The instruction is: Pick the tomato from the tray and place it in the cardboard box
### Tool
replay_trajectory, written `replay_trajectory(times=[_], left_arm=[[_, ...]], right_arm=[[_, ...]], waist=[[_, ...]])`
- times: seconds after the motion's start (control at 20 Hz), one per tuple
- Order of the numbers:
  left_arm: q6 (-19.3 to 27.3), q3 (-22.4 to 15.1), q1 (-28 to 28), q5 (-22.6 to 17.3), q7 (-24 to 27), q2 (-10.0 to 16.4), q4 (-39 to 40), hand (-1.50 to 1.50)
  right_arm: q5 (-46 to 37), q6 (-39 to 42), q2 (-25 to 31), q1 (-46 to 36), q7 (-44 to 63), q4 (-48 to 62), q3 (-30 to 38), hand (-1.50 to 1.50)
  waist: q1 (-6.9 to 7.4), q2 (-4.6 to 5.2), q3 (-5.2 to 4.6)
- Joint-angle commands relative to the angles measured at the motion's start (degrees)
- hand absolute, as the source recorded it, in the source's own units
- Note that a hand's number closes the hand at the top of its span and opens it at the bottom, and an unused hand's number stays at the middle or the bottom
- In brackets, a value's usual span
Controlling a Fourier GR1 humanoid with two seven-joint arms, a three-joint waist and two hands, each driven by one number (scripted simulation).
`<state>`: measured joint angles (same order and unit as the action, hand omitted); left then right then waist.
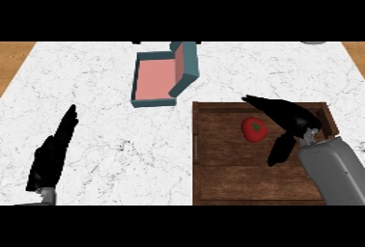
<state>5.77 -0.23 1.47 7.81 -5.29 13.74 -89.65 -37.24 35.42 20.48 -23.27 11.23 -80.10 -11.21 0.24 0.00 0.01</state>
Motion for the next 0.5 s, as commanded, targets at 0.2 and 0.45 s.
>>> replay_trajectory(times=[0.2,0.45], left_arm=[[-1.23,1.67,-0.39,2.05,1.79,-1.13,1.73,0.00],[-2.09,1.07,0.44,2.54,-0.22,-1.90,-0.35,0.00]], right_arm=[[-7.01,-1.73,-0.21,0.23,-5.94,5.33,0.31,-1.50],[-5.85,-0.76,-4.93,3.68,-3.31,1.68,0.08,1.50]], waist=[[0.00,0.02,-0.01],[-0.06,-0.04,-0.01]])
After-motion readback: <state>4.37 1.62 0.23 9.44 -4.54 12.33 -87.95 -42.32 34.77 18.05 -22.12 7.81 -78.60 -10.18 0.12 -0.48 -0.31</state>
